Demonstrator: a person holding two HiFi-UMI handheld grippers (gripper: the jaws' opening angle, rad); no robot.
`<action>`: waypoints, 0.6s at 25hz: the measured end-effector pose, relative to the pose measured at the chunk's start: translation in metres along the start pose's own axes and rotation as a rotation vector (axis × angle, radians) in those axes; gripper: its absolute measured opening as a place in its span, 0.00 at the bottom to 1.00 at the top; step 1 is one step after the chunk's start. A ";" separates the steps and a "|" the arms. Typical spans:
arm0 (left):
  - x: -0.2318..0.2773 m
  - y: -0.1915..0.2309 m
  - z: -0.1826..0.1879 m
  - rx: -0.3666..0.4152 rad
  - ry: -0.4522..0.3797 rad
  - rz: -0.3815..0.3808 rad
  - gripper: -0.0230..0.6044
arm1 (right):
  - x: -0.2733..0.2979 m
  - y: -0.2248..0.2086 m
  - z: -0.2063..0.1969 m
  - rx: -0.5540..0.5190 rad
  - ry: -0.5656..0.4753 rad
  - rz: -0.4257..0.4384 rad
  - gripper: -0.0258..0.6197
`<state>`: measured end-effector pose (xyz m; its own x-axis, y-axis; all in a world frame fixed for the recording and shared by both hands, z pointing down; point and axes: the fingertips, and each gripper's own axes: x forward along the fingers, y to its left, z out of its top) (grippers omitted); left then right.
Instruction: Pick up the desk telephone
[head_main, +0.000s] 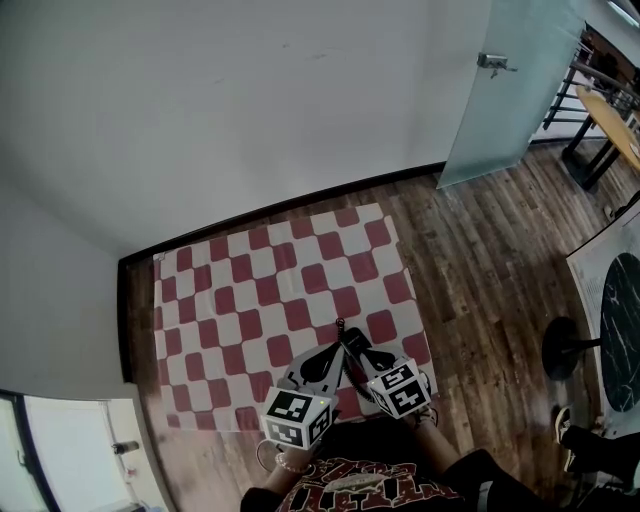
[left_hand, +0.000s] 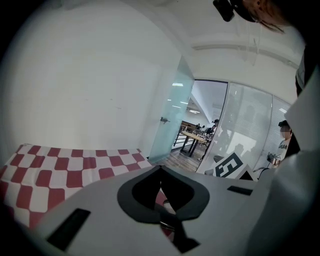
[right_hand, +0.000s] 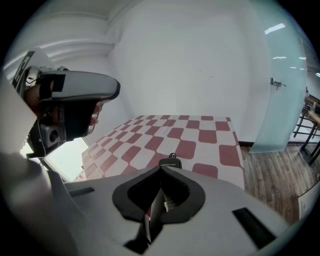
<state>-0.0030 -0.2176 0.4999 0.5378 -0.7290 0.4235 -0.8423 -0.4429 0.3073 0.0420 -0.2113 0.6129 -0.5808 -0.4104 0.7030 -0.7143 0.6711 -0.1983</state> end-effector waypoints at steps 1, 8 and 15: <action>0.000 0.001 0.000 -0.001 -0.001 0.001 0.05 | 0.002 0.000 -0.002 0.002 0.006 -0.001 0.07; -0.006 0.001 -0.002 0.003 -0.003 0.007 0.05 | 0.011 -0.001 -0.015 0.025 0.035 0.005 0.07; -0.010 0.006 -0.006 -0.009 -0.002 0.019 0.05 | 0.017 -0.006 -0.025 0.020 0.060 -0.021 0.07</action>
<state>-0.0128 -0.2096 0.5024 0.5219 -0.7384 0.4271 -0.8518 -0.4245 0.3070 0.0463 -0.2067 0.6435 -0.5417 -0.3862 0.7466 -0.7342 0.6499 -0.1965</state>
